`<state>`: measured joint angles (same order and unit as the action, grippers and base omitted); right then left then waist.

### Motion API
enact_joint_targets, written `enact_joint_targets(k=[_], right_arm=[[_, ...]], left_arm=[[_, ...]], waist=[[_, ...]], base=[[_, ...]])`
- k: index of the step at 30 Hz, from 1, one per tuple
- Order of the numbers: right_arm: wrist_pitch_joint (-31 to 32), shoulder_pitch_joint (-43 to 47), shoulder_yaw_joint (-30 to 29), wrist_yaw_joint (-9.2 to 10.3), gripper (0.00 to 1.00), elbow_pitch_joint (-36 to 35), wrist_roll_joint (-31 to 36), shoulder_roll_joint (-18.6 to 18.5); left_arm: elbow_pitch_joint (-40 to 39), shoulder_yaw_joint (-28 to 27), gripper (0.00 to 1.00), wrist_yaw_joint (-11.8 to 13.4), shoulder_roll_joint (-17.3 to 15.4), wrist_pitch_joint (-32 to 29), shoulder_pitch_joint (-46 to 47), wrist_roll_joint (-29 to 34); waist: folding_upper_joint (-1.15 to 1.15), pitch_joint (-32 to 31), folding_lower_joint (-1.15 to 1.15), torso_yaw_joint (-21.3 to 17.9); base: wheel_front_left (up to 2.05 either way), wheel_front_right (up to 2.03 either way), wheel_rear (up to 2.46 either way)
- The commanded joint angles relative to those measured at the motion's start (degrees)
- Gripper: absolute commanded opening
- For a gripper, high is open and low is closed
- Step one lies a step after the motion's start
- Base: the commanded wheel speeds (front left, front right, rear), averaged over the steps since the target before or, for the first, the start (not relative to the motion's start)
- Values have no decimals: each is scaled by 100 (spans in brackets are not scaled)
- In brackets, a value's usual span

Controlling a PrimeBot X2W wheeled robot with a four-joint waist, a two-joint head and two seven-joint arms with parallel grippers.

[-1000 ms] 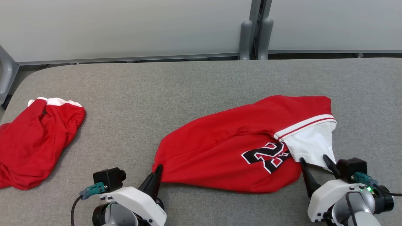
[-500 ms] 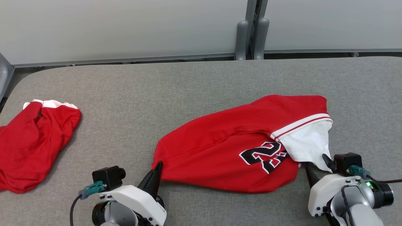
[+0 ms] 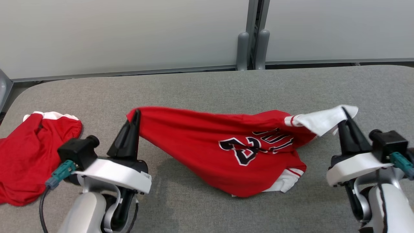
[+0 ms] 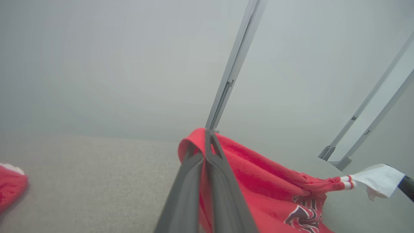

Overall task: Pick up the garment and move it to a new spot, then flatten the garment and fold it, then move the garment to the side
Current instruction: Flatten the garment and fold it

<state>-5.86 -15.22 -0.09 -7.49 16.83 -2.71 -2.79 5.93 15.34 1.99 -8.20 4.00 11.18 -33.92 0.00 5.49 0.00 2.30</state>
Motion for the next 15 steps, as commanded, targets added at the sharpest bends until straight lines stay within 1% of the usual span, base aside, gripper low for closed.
enact_joint_targets(k=[1, 3, 4, 6, 7, 9, 11, 13, 15], right_arm=[[-206, -46, -74, -1, 0, -279, 58, -95], [-451, -41, -148, -1, 0, -737, 156, -116], [-553, -46, -176, -1, 0, -976, 169, -129], [-613, 89, -136, -1, 0, -1318, 178, -183], [-465, 219, -63, -1, 0, -1391, 97, -224], [-74, 463, 210, -1, 0, -1497, -74, -430], [441, 772, 376, -1, 0, -1519, -368, -618], [974, 1153, 469, -1, 0, -1475, -705, -740], [1527, 1481, 464, -1, 0, -1404, -951, -844]], left_arm=[[-136, -21, 0, -70, -107, 167, 199, 163], [-321, -30, 0, -147, -187, 426, 379, 330], [-411, 42, 0, -240, -251, 508, 431, 418], [-494, 171, 0, -356, -305, 470, 312, 442], [-508, 246, 0, -386, -338, 370, 178, 424], [-486, 343, 0, -376, -378, 151, -136, 313], [-431, 426, 0, -351, -344, -88, -594, 98], [-340, 506, 0, -350, -332, -351, -1095, -174], [-251, 624, 0, -348, -402, -688, -1487, -337]], waist=[[0, -14, 0, -9], [0, -13, 0, -16], [0, -6, 0, -20], [0, 9, 0, -29], [0, 23, 0, -32], [0, 61, 0, -36], [0, 120, 0, -29], [0, 171, 0, -12], [0, 216, 0, 12]], base=[[0, 0, 0], [0, 0, 0], [0, 0, 0], [0, 0, 0], [0, 0, 0], [0, 0, 0], [0, 0, 0], [0, 0, 0], [0, 0, 0]])
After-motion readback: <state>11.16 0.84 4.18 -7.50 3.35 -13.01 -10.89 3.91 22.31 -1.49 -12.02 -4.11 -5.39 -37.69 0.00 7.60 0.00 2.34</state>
